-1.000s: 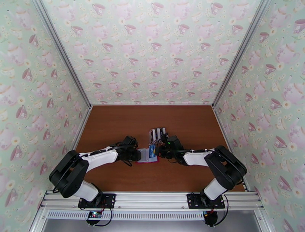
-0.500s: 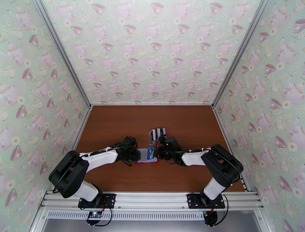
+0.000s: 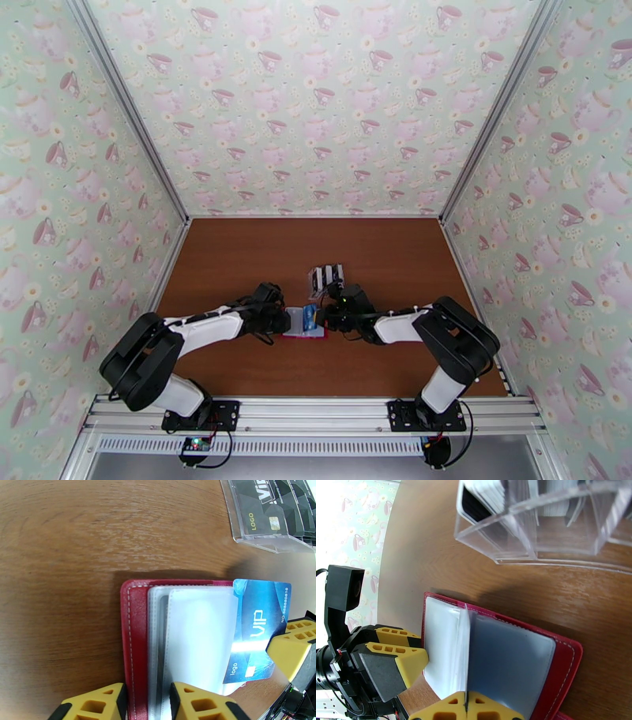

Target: Put the credit cards into the card holder

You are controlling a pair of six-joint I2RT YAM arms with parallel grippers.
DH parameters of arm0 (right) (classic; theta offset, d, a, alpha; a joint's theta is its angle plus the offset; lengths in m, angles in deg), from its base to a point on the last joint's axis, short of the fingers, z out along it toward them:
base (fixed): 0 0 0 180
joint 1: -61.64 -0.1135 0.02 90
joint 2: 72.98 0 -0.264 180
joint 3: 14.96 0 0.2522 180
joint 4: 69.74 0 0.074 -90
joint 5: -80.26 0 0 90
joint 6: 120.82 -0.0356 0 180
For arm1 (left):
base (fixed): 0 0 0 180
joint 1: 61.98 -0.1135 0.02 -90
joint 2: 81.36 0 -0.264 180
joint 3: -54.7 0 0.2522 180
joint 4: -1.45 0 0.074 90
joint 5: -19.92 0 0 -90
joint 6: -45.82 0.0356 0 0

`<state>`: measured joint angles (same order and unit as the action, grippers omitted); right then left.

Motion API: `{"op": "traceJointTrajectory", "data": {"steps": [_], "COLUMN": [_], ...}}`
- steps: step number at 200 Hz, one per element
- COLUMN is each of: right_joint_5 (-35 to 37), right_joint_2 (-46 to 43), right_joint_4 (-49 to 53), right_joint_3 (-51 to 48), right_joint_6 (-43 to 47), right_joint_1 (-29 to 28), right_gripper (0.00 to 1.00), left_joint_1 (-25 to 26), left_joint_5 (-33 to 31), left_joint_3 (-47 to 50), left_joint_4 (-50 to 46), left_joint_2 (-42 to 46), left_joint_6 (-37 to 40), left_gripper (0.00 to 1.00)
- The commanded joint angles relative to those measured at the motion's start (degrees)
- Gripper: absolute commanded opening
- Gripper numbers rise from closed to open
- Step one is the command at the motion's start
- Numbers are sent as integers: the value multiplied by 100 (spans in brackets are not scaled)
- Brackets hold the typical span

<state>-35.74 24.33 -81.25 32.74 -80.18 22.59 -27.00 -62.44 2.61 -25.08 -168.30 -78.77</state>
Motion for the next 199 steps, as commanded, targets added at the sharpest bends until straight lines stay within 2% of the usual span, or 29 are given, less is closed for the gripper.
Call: {"op": "traceJointTrajectory", "data": {"steps": [1, 129, 199], "right_joint_5": [-90, -125, 184], "right_joint_2": [136, 108, -245], "right_joint_4": [-64, -163, -112], "right_joint_3": [122, 64, -223], "right_joint_6": [-87, -237, -407], "right_joint_1": [-66, -92, -182], "right_gripper": [0, 0, 0], "left_joint_1": [92, 170, 250], "left_joint_5": [93, 42, -13], "left_joint_3": [220, 288, 404], "left_joint_4": [-8, 47, 154], "left_joint_2": [-209, -222, -216], "left_joint_6": [-126, -213, -412], "left_gripper": [37, 37, 36]}}
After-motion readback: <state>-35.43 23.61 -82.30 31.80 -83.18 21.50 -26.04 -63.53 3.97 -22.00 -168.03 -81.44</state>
